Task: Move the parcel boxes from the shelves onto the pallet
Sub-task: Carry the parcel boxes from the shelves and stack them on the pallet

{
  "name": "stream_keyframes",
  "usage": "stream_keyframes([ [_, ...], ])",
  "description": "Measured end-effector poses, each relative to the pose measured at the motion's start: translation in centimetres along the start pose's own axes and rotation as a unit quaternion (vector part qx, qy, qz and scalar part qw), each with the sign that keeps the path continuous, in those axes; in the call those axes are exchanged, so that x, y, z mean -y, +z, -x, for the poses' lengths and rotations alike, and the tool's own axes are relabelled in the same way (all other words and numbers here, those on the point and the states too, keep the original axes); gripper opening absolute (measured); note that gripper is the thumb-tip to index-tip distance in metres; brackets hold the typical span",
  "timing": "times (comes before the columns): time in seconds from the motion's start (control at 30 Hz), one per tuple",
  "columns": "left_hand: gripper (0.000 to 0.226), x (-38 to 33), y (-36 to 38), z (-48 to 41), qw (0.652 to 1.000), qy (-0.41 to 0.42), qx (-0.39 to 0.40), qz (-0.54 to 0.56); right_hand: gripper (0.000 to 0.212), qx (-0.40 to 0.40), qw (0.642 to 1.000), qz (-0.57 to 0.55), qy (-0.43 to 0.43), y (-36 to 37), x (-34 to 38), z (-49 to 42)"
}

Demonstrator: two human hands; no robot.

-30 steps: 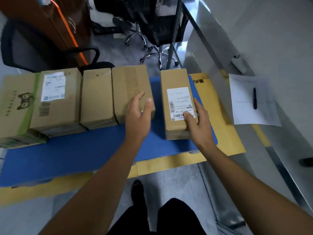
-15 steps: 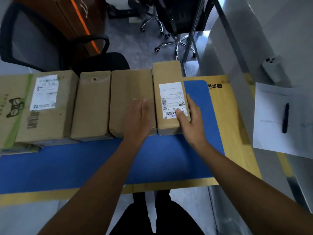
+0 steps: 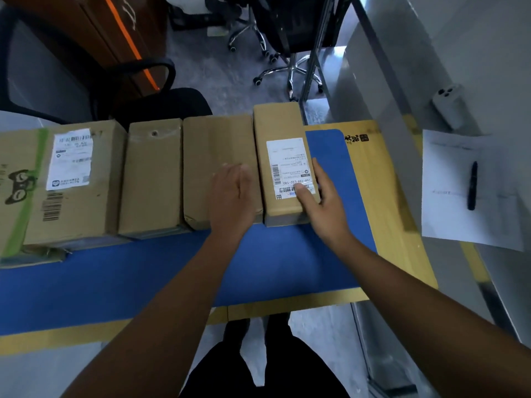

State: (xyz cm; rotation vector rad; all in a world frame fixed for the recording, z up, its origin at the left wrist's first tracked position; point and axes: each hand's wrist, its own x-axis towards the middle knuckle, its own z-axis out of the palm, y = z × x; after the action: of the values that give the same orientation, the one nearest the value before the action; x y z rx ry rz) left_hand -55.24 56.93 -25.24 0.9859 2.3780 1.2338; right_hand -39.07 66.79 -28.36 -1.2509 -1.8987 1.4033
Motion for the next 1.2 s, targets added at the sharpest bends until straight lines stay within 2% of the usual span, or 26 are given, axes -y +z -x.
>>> stream_keyframes([
  [0.1,0.043,-0.3,-0.4,-0.2,0.999,-0.016,0.014,0.026,0.076,0.024,0.999,0.005,0.022,-0.6,1.1,0.6],
  [0.17,0.045,-0.3,-0.8,0.1,0.998,-0.014,0.012,0.054,0.077,0.007,0.999,0.003,0.037,-0.9,1.8,1.7],
  [0.33,0.041,-1.3,-0.7,3.5,0.982,0.13,0.045,0.128,0.089,-0.09,0.995,0.005,0.051,-1.0,1.8,7.6],
  [0.43,0.041,-2.7,0.2,7.0,0.964,0.192,0.109,0.148,0.089,-0.156,0.985,0.021,0.065,-2.1,0.9,12.6],
  [0.6,0.048,-5.3,2.6,14.1,0.927,0.221,0.267,0.145,0.085,-0.277,0.953,0.048,0.111,-6.2,-0.9,23.2],
  [0.73,0.055,-7.5,4.8,21.7,0.876,0.256,0.389,0.122,0.082,-0.384,0.908,0.05,0.159,-9.1,-2.9,33.8],
  [0.87,0.056,-9.4,6.6,31.5,0.803,0.306,0.501,0.105,0.075,-0.487,0.845,0.045,0.216,-9.9,-5.5,45.8],
  [1.03,0.053,-12.1,7.5,47.4,0.718,0.37,0.583,0.09,0.071,-0.592,0.765,0.017,0.253,-10.4,-8.3,62.1],
  [1.1,0.052,-12.7,7.6,52.9,0.693,0.385,0.604,0.082,0.068,-0.612,0.745,0.021,0.263,-10.5,-8.8,67.3],
  [1.2,0.056,-13.1,6.7,64.4,0.635,0.397,0.658,0.084,0.069,-0.654,0.701,0.017,0.285,-10.7,-9.7,78.0],
])
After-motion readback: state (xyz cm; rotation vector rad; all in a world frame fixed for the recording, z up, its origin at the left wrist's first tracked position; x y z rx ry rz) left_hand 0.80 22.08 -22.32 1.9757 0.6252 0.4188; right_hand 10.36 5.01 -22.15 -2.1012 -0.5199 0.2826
